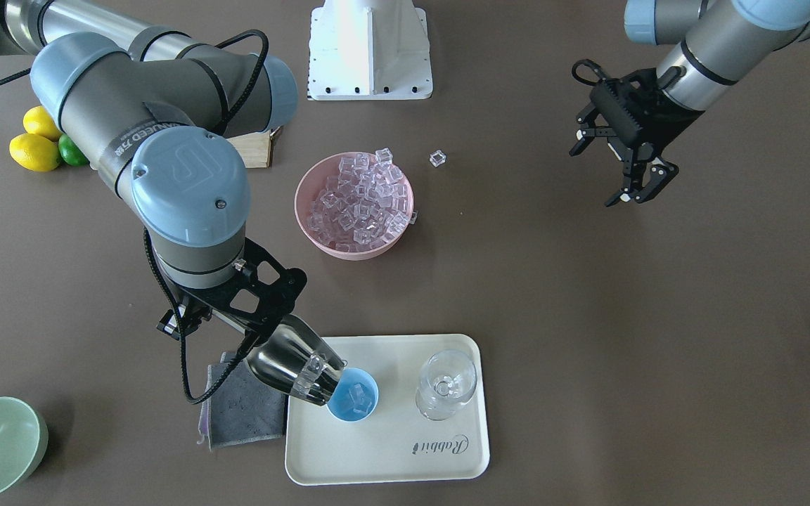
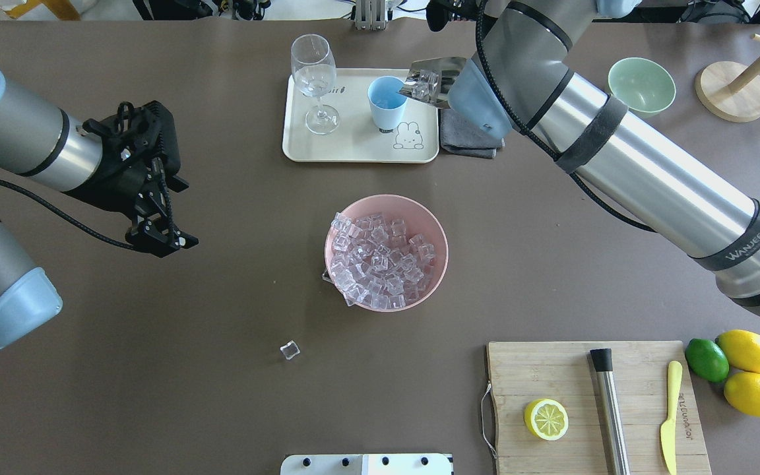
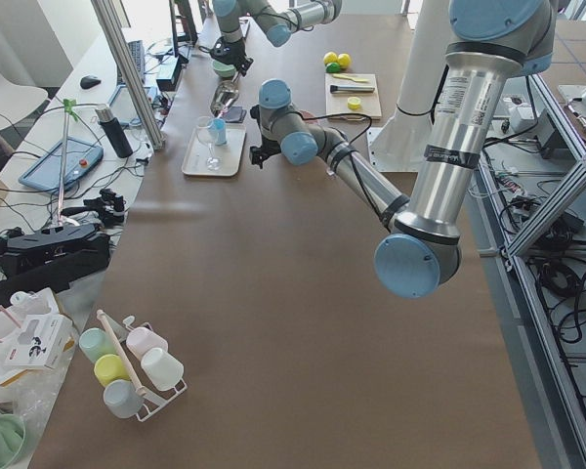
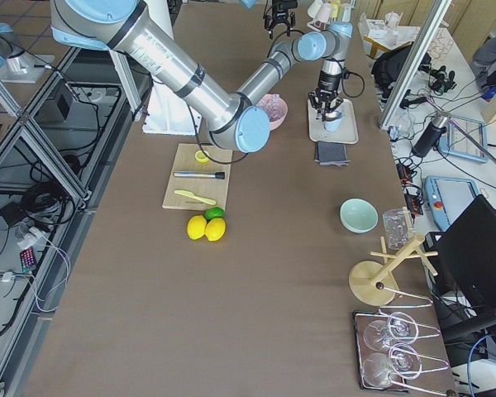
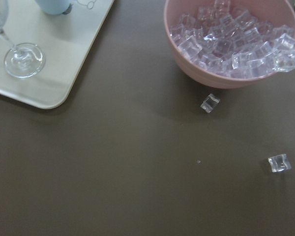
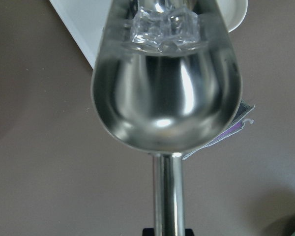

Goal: Put ice in cup with scoop

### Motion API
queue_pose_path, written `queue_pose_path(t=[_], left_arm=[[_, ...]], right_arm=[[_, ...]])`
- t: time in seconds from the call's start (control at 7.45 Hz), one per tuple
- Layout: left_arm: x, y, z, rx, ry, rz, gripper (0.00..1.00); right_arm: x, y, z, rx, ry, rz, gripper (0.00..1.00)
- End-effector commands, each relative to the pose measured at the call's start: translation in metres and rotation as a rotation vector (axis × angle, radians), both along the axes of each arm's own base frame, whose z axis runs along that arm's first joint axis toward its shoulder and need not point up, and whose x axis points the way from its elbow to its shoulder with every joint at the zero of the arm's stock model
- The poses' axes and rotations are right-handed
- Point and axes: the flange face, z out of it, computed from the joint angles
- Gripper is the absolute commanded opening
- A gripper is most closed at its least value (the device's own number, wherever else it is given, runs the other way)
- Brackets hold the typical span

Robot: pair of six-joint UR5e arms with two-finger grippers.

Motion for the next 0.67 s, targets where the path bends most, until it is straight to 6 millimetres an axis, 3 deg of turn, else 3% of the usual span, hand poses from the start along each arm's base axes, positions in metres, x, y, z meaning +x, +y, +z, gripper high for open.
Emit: queue_pose_path(t=[0.0,0.13,0.4,0.54], left_arm=[[-0.138,-0.031,0.088,-0.276,0.069,-0.120,0.99],[-0.183,-0.022,0.159,-0.413,0.068,-0.183,0.99],[-0.244,-0.019,0.242,-0.606,0.107,-0.286,0.99],[-0.261,-0.027,0.272,-0.720,0.096,-0.369,0.99]], right_arm=[[-0.006,-0.005,-0.013,0.019,0.049,-0.040,0.00],[-0.008,-0.004,-0.014,0.019,0.053,-0.044,0.00],[-0.008,-0.005,-0.016,0.019,0.069,-0.060,0.00],[-0.009,-0.006,-0.021,0.021,0.071,-0.063,0.00]])
